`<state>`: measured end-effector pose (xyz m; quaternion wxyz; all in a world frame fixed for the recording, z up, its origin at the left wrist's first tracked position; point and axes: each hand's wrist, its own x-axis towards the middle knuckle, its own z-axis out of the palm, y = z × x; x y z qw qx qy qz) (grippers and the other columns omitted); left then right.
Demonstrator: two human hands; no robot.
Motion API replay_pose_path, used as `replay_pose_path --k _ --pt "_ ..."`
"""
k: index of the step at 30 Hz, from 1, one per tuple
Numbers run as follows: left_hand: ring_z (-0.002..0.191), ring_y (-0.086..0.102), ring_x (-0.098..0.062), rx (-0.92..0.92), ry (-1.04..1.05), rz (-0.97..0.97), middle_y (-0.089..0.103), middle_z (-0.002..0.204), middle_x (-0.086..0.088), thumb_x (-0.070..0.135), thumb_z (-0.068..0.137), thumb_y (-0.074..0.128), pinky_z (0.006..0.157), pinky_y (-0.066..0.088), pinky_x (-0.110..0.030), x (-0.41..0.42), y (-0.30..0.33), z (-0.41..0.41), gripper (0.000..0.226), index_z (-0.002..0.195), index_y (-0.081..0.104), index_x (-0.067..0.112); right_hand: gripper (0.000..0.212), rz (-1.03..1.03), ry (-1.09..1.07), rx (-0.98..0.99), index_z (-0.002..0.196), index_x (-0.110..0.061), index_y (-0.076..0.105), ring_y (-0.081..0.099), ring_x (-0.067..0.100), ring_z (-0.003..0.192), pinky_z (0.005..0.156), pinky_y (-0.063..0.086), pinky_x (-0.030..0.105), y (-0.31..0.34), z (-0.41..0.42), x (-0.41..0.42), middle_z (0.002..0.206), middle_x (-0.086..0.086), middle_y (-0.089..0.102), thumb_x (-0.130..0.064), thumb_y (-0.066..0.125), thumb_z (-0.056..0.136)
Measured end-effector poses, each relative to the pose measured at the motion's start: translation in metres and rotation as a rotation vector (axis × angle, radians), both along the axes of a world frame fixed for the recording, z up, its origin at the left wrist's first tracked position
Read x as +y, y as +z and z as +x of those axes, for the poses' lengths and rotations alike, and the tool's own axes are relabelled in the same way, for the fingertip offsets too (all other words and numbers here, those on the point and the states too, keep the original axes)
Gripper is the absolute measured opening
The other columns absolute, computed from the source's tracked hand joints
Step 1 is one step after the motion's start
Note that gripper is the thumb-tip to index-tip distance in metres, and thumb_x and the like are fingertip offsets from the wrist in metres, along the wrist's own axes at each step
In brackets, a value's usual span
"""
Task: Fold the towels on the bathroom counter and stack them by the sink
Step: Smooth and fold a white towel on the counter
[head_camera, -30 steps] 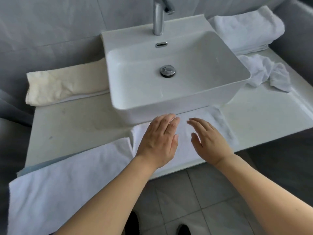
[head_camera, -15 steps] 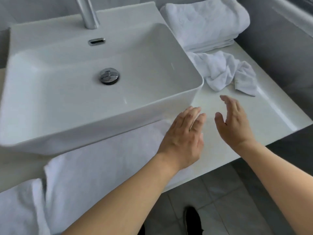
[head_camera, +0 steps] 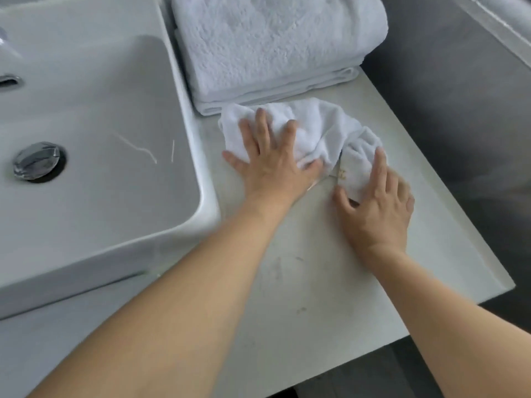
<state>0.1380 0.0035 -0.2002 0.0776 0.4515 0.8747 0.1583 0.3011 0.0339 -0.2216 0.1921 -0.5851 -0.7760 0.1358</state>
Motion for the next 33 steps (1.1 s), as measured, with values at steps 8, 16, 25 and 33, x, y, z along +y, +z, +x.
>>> replay_pose_path --k 8,16,25,33 --pt "0.105 0.051 -0.033 0.241 0.002 0.234 0.052 0.122 -0.011 0.064 0.061 0.062 0.090 0.039 -0.049 -0.045 -0.017 0.016 0.063 0.114 0.054 0.029 0.044 -0.017 0.009 0.095 0.122 -0.032 0.049 0.034 0.023 0.110 0.103 0.017 0.030 0.003 0.000 0.008 0.115 -0.005 0.037 -0.050 0.040 0.082" --pt "0.124 0.045 -0.035 0.193 -0.038 0.194 0.046 0.133 -0.015 0.060 0.064 0.066 0.101 0.035 -0.055 -0.042 -0.016 0.017 0.071 0.123 0.044 0.029 0.025 -0.019 0.098 0.195 0.091 -0.022 0.043 0.046 0.021 0.106 0.102 0.028 0.035 0.009 -0.003 0.013 0.097 -0.008 0.048 -0.044 0.044 0.079" --pt "0.134 0.040 -0.037 0.135 -0.051 0.137 0.043 0.142 -0.016 0.053 0.066 0.061 0.106 0.029 -0.061 -0.036 -0.014 0.014 0.065 0.123 0.052 0.024 0.041 0.003 0.144 0.247 0.109 -0.021 0.043 0.045 0.017 0.084 0.086 0.029 0.028 0.006 -0.005 0.015 0.101 -0.013 0.047 -0.035 0.051 0.071" --pt "0.116 0.051 -0.030 -0.025 0.027 0.226 0.054 0.124 -0.004 0.036 0.071 0.071 0.097 0.038 -0.042 -0.054 0.013 0.041 0.046 0.113 0.060 0.020 0.028 -0.159 -0.035 0.504 0.092 -0.038 0.038 0.052 0.020 0.066 0.064 0.040 0.033 0.016 0.003 -0.003 0.074 -0.011 0.052 -0.037 0.049 0.065"
